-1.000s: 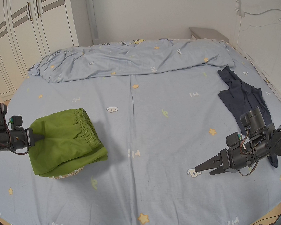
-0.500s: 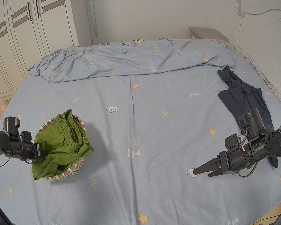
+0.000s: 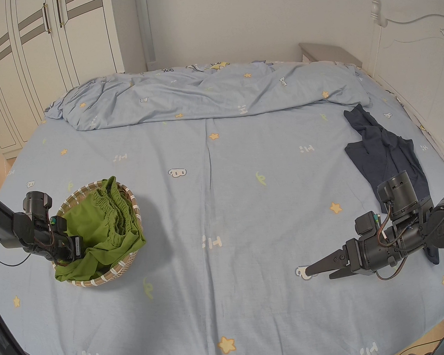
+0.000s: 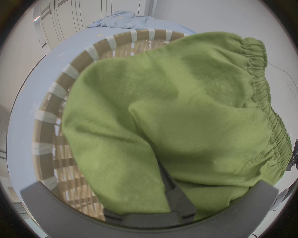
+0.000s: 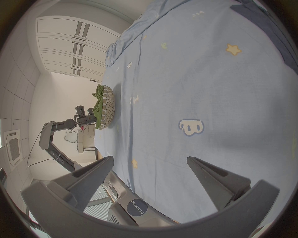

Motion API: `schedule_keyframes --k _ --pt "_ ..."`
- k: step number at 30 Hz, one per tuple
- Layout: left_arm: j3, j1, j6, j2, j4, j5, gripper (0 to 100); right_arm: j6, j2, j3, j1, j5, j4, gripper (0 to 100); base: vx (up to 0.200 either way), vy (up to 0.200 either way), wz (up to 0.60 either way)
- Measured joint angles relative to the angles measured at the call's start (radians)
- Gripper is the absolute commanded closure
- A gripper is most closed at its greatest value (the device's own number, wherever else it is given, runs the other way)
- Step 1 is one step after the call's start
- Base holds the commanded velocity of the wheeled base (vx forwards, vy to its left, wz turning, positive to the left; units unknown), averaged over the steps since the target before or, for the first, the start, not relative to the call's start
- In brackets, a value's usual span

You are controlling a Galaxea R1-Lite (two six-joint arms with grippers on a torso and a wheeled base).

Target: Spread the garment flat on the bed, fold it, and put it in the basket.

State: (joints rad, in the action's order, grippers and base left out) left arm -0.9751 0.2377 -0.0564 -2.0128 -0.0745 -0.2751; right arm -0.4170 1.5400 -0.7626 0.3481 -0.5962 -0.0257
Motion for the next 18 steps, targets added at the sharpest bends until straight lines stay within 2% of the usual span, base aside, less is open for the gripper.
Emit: schedule_keyframes --k 8,18 --pt "0.02 -0.022 0.008 0.036 -0.009 -0.002 0 0.0 0.0 0.0 0.0 0.0 0.0 0 0.0 0.0 0.0" --pt "0.069 -0.024 -0.001 0.234 -0.014 0.031 0 0.0 0.0 0.0 0.0 0.0 0.0 0 0.0 0.0 0.0"
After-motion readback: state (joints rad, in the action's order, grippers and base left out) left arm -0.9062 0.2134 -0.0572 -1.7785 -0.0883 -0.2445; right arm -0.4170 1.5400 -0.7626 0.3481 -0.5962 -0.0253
